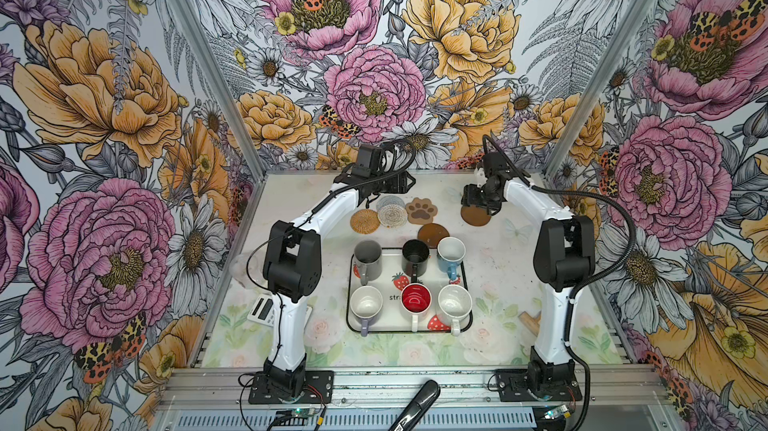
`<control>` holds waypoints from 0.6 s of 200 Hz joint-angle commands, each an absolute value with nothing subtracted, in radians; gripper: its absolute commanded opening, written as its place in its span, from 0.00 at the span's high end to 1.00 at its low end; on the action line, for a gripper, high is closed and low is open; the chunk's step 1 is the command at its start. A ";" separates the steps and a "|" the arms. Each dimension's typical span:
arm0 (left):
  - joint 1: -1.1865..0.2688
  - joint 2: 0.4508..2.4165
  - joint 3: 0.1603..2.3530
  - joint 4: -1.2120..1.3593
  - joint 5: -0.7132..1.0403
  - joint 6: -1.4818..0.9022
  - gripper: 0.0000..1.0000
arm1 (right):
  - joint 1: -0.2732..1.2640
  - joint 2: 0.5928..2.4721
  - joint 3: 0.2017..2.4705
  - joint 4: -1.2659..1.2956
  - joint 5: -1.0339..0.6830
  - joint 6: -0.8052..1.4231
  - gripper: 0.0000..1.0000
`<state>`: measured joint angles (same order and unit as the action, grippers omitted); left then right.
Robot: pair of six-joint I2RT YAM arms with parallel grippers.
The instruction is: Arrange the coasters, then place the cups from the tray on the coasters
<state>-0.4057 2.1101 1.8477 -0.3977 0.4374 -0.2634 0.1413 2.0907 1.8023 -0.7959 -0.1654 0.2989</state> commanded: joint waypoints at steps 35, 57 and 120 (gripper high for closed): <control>-0.437 2.249 1.955 -0.596 0.561 -0.227 0.31 | 0.209 2.113 1.747 -0.799 -0.346 0.314 0.33; -0.447 2.269 1.947 -0.625 0.571 -0.213 0.31 | 0.217 2.132 1.728 -0.798 -0.370 0.319 0.34; -0.475 2.324 1.944 -0.717 0.564 -0.159 0.32 | 0.235 2.149 1.680 -0.781 -0.386 0.322 0.34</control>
